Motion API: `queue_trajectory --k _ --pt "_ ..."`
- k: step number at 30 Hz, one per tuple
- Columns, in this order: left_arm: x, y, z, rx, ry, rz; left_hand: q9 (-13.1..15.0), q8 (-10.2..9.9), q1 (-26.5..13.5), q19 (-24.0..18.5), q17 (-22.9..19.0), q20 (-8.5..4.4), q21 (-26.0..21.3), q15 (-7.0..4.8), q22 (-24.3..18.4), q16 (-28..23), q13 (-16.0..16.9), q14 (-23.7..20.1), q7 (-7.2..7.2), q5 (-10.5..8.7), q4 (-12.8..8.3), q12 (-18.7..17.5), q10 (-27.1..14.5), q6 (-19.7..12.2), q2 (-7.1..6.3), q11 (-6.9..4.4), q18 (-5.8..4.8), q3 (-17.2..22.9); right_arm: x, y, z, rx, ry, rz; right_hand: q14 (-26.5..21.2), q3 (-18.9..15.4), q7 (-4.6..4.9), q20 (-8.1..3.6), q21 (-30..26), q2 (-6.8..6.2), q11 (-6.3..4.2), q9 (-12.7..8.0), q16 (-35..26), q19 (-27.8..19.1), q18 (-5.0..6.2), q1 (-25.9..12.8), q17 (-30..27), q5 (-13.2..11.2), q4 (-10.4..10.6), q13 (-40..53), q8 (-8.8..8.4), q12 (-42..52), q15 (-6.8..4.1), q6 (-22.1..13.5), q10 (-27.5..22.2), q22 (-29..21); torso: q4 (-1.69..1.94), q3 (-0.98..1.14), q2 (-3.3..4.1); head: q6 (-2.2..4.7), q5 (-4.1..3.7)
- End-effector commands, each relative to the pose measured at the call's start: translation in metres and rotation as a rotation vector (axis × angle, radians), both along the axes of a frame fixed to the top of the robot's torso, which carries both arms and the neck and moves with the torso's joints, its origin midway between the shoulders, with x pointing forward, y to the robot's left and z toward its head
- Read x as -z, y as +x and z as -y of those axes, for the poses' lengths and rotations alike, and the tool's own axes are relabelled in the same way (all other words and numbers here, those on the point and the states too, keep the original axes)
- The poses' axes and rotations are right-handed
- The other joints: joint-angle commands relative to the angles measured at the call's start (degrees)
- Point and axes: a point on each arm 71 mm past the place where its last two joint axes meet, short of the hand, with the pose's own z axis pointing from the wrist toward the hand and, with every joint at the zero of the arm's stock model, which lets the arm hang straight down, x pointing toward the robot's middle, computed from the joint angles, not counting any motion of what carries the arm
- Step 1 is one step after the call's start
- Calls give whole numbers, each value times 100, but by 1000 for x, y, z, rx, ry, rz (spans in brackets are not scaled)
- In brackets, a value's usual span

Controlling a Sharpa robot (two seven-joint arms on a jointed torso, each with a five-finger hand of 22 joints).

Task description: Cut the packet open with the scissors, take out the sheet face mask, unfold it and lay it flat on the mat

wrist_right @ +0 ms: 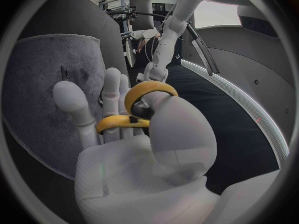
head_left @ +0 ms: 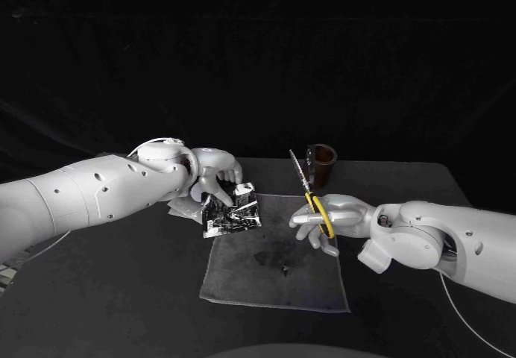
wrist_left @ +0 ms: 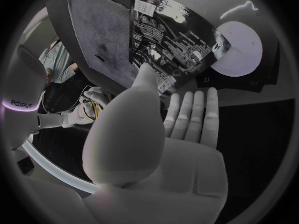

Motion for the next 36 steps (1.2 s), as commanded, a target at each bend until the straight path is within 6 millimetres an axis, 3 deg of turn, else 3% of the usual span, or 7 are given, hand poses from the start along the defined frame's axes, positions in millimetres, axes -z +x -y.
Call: queue_trajectory --k 1,5,13,16,20,27,36 --pt "-6 2 -3 -22 -39 67 -29 4 12 -58 -77 6 -65 43 -44 -39 -29 -78 -79 28 1 3 -125 -210 -83 68 25 -51 -1 0 -1 -12 6 1 33 23 46 -30 -20 6 113 -8 -37 -18 729 -29 6 -20 24 -5 -31 -20 7 5 108 -3 -6 -1 0 9 -3" --pt "-9 2 -8 -34 -75 83 -23 101 18 -40 -173 8 -104 63 -80 -57 -52 -89 -200 32 13 77 -203 -427 -107 91 14 -62 0 0 -1 -14 5 2 29 24 48 -28 -33 3 115 -10 -43 -28 732 -29 6 -20 24 -10 -35 -30 9 4 107 -25 -3 -2 -1 11 -12" --pt "-18 -4 -16 -51 -169 84 8 295 43 -1 -276 8 -131 84 -112 -75 -69 -91 -128 28 6 184 -250 -459 -96 132 2 -6 0 0 -1 -18 -1 6 29 24 48 -28 -33 3 115 -10 -43 -28 732 -29 6 -20 24 -10 -35 -30 9 4 107 -25 -1 -2 -2 53 -40" --pt "-22 -7 -18 -66 -230 64 13 452 106 43 -345 4 -145 82 -135 -37 -75 -12 2 24 1 305 -229 -438 -3 147 4 189 1 -1 -2 -21 -2 5 29 24 48 -28 -33 3 115 -10 -43 -28 732 -29 6 -20 24 -10 -35 -30 9 4 107 -25 -4 -4 -5 78 -57" --pt "-28 -10 -22 -130 -414 -48 -34 672 416 268 -408 -22 -71 -42 -128 123 -77 283 438 11 -45 521 -49 -148 395 13 86 914 3 -3 -4 -30 -3 3 24 28 49 -26 -41 -1 116 -12 -53 -34 732 -23 6 -20 21 -16 -39 -42 12 4 109 -33 -3 -1 -4 142 -98" --pt "-32 -11 -35 -287 -791 -307 -427 524 472 895 -491 -226 231 -255 -24 371 -155 990 338 8 -53 758 465 273 496 -156 116 1461 7 -5 -8 -40 -13 8 33 155 42 -24 -62 14 107 -28 -101 -33 734 127 16 -19 -78 -67 -66 -130 6 20 137 -30 -5 -3 -11 209 -149" --pt "-46 -5 -48 -338 -920 -439 -648 410 -338 614 -634 -146 25 -202 -137 228 -230 879 370 6 -30 722 564 430 436 -130 65 1184 20 -6 -8 -42 -129 35 83 473 26 -38 -48 75 88 -59 -160 18 725 276 34 -19 -211 -145 -102 -248 -12 89 218 33 10 9 -20 239 -196"
